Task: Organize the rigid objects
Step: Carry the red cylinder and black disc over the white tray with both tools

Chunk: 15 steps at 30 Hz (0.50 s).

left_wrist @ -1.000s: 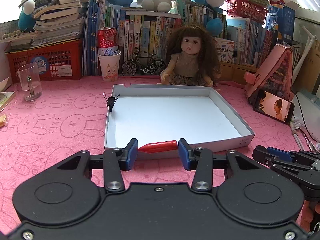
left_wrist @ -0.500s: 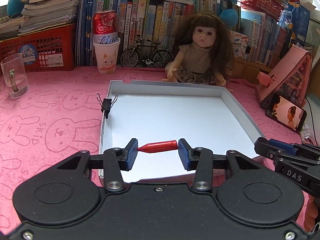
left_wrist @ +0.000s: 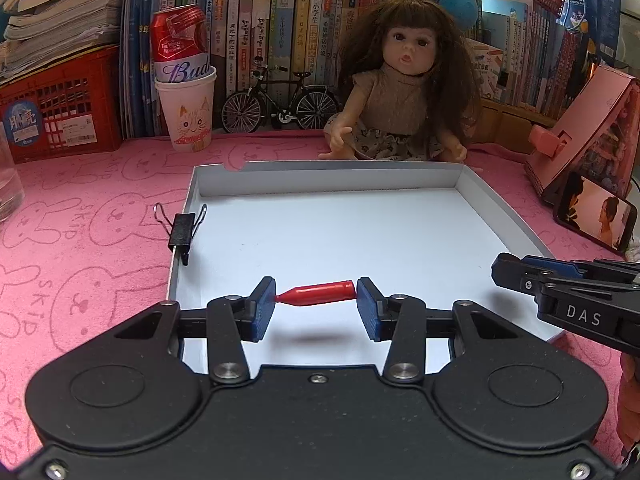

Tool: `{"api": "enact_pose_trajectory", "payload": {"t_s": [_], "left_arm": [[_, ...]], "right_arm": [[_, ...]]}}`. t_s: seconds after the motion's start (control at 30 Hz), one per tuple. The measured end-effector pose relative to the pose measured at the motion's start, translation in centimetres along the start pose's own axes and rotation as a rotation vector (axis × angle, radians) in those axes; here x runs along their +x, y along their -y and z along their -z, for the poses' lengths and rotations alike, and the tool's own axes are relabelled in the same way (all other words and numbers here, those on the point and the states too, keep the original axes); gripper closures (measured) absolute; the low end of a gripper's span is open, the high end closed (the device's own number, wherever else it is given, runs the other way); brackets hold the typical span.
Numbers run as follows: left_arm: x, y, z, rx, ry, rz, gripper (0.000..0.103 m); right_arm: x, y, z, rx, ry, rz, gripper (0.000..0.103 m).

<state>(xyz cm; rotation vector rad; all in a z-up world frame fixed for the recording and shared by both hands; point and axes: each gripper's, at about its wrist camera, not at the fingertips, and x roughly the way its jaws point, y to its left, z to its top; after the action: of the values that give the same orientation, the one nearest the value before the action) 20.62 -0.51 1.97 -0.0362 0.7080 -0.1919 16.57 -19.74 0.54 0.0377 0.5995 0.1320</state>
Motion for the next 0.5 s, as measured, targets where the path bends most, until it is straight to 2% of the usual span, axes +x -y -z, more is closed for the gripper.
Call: {"api": "enact_pose_trajectory", "payload": {"t_s": [0.13, 0.5], "left_arm": [[1.3, 0.3, 0.1, 0.04, 0.001, -0.029, 0.061], [3.7, -1.3, -0.9, 0.037, 0.009, -0.073, 0.061]], "right_arm": [[1.2, 0.2, 0.0, 0.014, -0.017, 0.004, 0.066], [2.9, 0.6, -0.7, 0.008, -0.004, 0.003, 0.066]]}}
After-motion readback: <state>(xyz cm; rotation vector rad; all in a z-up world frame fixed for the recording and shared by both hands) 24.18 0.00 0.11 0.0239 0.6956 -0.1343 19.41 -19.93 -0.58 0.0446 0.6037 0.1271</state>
